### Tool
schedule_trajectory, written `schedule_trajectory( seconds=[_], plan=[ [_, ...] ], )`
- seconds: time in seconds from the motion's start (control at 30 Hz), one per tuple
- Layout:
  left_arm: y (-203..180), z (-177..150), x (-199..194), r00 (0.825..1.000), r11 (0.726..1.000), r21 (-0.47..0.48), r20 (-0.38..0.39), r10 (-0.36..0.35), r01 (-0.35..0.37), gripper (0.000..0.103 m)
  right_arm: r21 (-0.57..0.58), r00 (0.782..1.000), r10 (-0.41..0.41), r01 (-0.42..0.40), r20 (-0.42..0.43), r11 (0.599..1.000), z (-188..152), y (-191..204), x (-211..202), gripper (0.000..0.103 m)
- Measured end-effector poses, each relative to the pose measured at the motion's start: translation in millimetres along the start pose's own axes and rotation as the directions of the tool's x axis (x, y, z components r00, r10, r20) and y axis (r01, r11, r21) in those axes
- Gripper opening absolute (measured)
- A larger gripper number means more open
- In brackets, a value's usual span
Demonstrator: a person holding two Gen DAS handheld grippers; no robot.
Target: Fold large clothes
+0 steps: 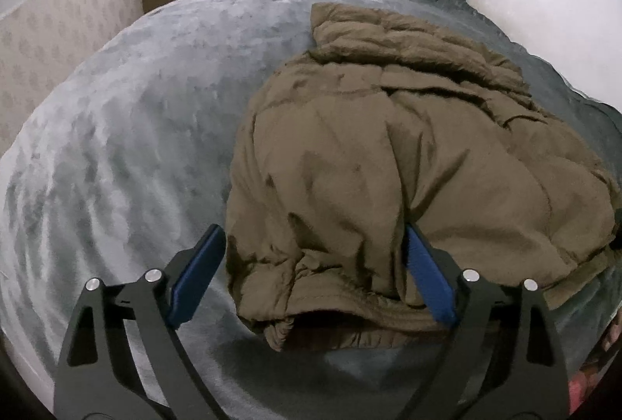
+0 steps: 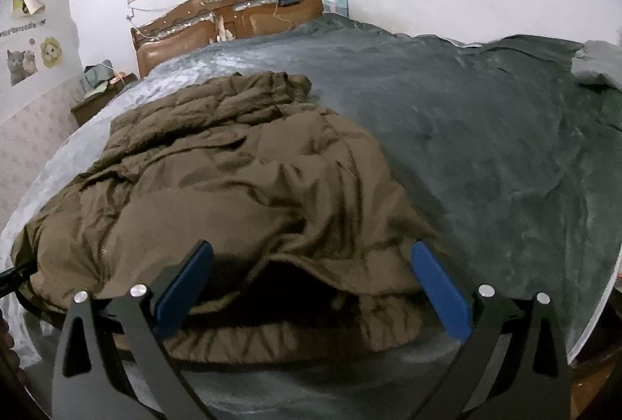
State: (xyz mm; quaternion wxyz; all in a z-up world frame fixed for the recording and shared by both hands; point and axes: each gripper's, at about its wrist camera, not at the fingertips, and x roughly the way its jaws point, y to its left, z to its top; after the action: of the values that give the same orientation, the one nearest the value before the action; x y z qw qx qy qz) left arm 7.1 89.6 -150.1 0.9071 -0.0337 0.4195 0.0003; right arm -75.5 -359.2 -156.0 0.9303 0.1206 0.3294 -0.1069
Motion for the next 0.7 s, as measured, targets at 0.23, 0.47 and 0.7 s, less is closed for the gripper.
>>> schedule_trajectory(
  seconds=[0.23,0.47,0.7],
  plan=[
    [-1,-10,11,1.0,1.0,0.015,-0.009,0.002,-0.001,0.09,0.083,0.998,0.007,-0.001,-0.068,0.997,-10,-25,20,0.101],
    [7,-10,12,1.0,1.0,0.003,-0.012,-0.025,0.025,0.091,0.06,0.994,0.046,-0.04,-0.103,0.997,-13,-9,30,0.09],
    [8,-10,10,1.0,1.0,0.012,-0.006,-0.026,0.026,0.091,-0.005,0.988,0.076,-0.077,-0.136,0.997,-14,7,35,0.045]
  ],
)
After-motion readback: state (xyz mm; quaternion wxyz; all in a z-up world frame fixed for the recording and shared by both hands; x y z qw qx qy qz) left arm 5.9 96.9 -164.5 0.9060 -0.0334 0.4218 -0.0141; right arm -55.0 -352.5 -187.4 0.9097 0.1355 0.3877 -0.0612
